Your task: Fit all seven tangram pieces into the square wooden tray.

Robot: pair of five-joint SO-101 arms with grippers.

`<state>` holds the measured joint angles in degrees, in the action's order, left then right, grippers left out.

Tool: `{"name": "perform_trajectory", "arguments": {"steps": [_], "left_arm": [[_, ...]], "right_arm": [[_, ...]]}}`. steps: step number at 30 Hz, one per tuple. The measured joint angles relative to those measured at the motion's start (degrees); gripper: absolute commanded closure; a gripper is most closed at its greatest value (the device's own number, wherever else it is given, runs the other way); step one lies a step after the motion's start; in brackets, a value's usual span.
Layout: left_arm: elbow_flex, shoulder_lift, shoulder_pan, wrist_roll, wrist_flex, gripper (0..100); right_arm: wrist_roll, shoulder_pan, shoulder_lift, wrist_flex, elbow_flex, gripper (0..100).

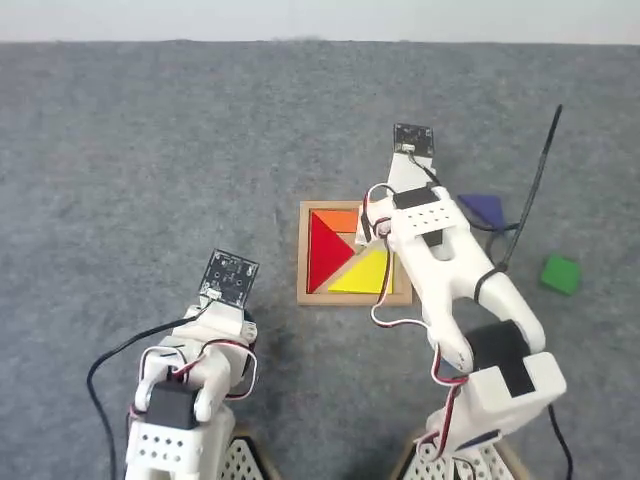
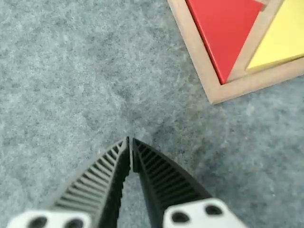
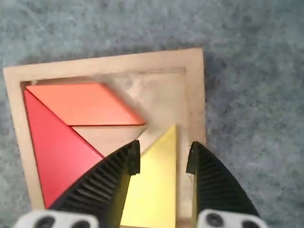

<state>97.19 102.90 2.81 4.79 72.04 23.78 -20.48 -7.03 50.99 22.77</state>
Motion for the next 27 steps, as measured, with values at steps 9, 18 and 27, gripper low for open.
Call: {"name": "perform_trajectory", "arguments": {"steps": [9, 18, 27], "left_arm": [[0.0, 0.0, 0.0, 0.0, 0.0, 99], [0.0, 0.0, 0.0, 0.0, 0.0, 99], [0.0, 0.0, 0.0, 0.0, 0.0, 99]], "right_arm": [[0.0, 0.1, -3.4, -1.6, -1.1, 83.6], [0.1, 0.3, -3.4, -0.5, -1.6, 83.7], [-3.4, -1.8, -3.1, 0.1, -1.4, 83.7]]}}
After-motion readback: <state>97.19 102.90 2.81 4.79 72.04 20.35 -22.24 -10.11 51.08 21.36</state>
